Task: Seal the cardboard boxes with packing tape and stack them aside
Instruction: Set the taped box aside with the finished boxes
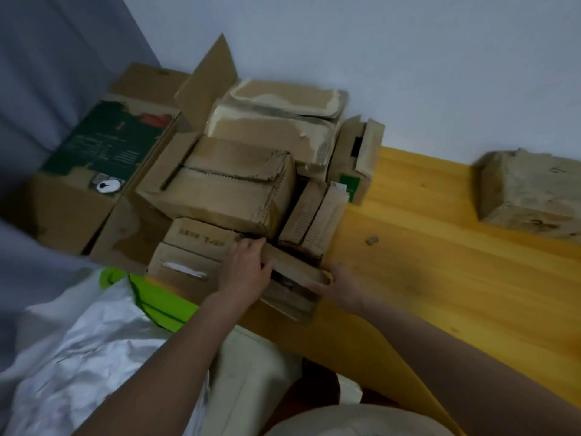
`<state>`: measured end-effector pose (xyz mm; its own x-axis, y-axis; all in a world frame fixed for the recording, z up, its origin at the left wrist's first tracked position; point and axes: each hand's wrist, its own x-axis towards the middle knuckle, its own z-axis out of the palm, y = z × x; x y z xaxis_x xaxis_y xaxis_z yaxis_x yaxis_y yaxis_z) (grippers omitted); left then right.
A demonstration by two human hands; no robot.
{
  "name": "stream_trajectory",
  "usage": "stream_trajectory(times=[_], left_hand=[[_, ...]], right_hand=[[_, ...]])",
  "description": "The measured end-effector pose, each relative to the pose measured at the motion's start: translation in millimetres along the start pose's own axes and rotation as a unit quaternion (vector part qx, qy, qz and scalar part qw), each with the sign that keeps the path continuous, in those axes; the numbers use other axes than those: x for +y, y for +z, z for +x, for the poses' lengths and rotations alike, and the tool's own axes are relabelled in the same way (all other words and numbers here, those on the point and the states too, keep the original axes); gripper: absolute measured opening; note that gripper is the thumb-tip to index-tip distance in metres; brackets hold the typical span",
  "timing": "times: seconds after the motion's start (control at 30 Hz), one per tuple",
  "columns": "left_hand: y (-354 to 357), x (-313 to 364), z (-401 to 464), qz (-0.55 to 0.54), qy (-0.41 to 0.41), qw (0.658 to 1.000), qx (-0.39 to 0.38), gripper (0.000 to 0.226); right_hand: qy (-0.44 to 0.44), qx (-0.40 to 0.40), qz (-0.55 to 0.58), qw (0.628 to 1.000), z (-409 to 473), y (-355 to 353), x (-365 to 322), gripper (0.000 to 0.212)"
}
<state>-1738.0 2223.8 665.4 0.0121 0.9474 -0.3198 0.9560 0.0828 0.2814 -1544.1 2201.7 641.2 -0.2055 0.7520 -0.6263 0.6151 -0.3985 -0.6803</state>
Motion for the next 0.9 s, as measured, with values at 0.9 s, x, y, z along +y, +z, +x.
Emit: stream_trajectory(times=[0.9], left_hand=[[97, 227, -66, -0.039, 0.093, 0.982, -0.158, 0.061]], right_hand=[[0.204, 0.263, 0.260, 0.906, -136, -118, 181, 0.041]])
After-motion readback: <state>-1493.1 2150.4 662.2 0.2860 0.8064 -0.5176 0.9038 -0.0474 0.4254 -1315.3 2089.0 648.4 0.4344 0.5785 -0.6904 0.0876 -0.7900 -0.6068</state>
